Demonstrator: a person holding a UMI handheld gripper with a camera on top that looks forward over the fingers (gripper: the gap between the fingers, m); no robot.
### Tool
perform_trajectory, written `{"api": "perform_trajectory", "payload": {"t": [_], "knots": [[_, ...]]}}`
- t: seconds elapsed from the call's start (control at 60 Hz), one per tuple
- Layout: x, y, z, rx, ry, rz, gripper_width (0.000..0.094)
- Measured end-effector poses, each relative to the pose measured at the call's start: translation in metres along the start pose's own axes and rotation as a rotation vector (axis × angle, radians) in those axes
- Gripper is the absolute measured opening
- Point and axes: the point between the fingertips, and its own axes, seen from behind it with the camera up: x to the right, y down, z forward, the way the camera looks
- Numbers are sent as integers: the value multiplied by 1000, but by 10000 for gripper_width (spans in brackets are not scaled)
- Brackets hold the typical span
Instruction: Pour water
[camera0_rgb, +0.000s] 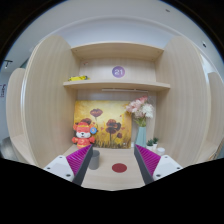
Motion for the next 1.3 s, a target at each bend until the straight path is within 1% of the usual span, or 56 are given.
{"api": "perform_trajectory", "payload": {"t": [0.117, 0.15, 0.233, 0.25, 0.267, 0.317, 0.333, 0.35, 0.45, 0.567, 0.667, 0.783, 0.95, 1.067, 1.117, 1.15, 1.183, 1.3], "knots": [[16, 10, 5, 42, 11, -42, 865], [30, 22, 7, 50, 23, -58, 863], [64, 49, 13, 46, 80, -87, 863], [63, 59, 17, 53, 108, -90, 861], [76, 59, 16, 42, 101, -89, 862], [86, 80, 22, 46, 136, -83, 863], [98, 81, 22, 32, 126, -78, 862], [97, 91, 25, 37, 148, -72, 862], [135, 121, 37, 2, 205, -18, 861], [175, 146, 54, -24, 259, 13, 851], [199, 163, 76, -51, 278, 19, 841], [213, 174, 104, -76, 264, 19, 841], [231, 178, 138, -76, 282, 11, 844], [233, 180, 157, -77, 266, 14, 762], [233, 181, 163, -79, 250, 14, 683], [232, 186, 164, -98, 245, 10, 623], [230, 188, 167, -113, 236, 5, 582], [227, 187, 169, -110, 233, -2, 500]]}}
